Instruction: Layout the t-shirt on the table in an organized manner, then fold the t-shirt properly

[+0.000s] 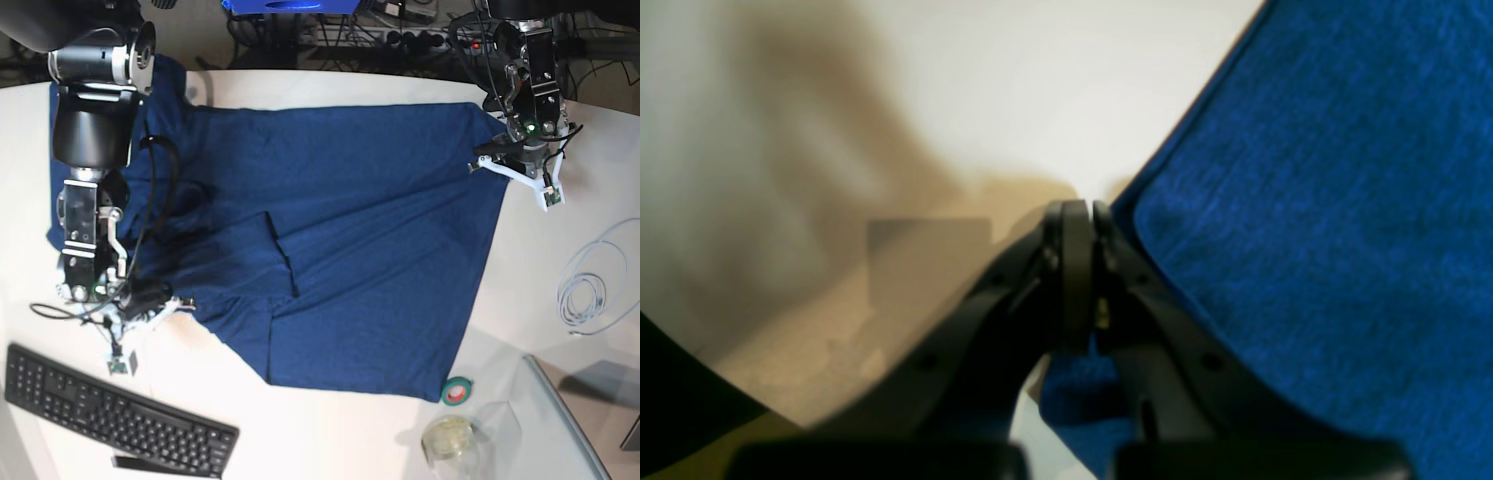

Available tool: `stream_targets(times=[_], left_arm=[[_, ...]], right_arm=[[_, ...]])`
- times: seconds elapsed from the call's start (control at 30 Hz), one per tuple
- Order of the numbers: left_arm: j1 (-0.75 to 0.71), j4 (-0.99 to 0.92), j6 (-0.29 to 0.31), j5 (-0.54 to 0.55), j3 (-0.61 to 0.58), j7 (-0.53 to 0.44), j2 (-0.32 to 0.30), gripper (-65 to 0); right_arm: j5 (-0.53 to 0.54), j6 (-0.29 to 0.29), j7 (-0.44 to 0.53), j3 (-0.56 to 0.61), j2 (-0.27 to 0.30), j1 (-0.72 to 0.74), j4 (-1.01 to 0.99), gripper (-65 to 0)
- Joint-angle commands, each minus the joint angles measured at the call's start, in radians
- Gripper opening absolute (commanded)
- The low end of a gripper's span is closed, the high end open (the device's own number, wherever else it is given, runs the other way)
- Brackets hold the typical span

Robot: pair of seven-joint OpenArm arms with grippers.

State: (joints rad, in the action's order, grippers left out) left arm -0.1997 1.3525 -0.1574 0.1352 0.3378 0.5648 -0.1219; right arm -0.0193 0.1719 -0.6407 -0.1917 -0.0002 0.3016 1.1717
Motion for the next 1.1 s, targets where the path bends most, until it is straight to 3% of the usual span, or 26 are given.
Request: stream_targets(times=[0.0, 0.23, 0.3, 0.43, 0.47, 0.57, 0.73, 0.8, 0.93, 1.07], left_arm=[[0.006, 0.015, -0.005, -0.004, 0.004, -0.009, -0.009, -65.0], [0.006, 0.018, -0.005, -0.004, 0.004, -0.009, -0.009, -65.0], [0.006, 0.018, -0.005, -0.004, 0.004, -0.009, -0.009, -65.0], [0.006, 0.018, -0.005, -0.004, 0.004, -0.009, -0.009, -65.0], [0.006, 0.018, -0.005, -0.004, 0.004, -0.009, -0.009, -65.0], [0.006, 0.018, -0.005, -0.004, 0.004, -0.009, -0.011, -65.0], [0.006, 0.017, -0.005, -0.004, 0.004, -0.009, -0.011, -65.0], [0.006, 0.017, -0.005, -0.004, 0.004, -0.009, -0.011, -65.0], [0.006, 0.015, -0.005, -0.004, 0.004, -0.009, -0.011, -65.0], [0.006, 0.015, -0.005, -0.004, 0.004, -0.009, -0.011, -65.0]], right_arm=[[0.008, -0.002, -0.005, 0.002, 0.001, 0.028, 0.032, -63.8], [0.008, -0.004, -0.054, -0.005, 0.001, 0.048, 0.076, -62.1], [0.008, -0.004, -0.038, -0.005, 0.004, 0.052, -0.002, -55.7], [0.011, -0.012, 0.086, -0.007, 0.036, 0.057, -0.155, -37.2], [0.012, -0.028, 0.115, -0.007, 0.042, 0.058, -0.181, -35.1], [0.012, -0.102, 0.184, -0.062, 0.052, 0.058, -0.227, -35.4], [0.012, -0.107, 0.218, -0.162, 0.068, 0.087, -0.316, -36.3], [0.014, -0.107, 0.221, -0.176, 0.081, 0.094, -0.353, -41.0], [0.014, -0.107, 0.221, -0.174, 0.084, 0.094, -0.365, -59.1], [0.014, -0.107, 0.221, -0.174, 0.084, 0.094, -0.364, -63.5]])
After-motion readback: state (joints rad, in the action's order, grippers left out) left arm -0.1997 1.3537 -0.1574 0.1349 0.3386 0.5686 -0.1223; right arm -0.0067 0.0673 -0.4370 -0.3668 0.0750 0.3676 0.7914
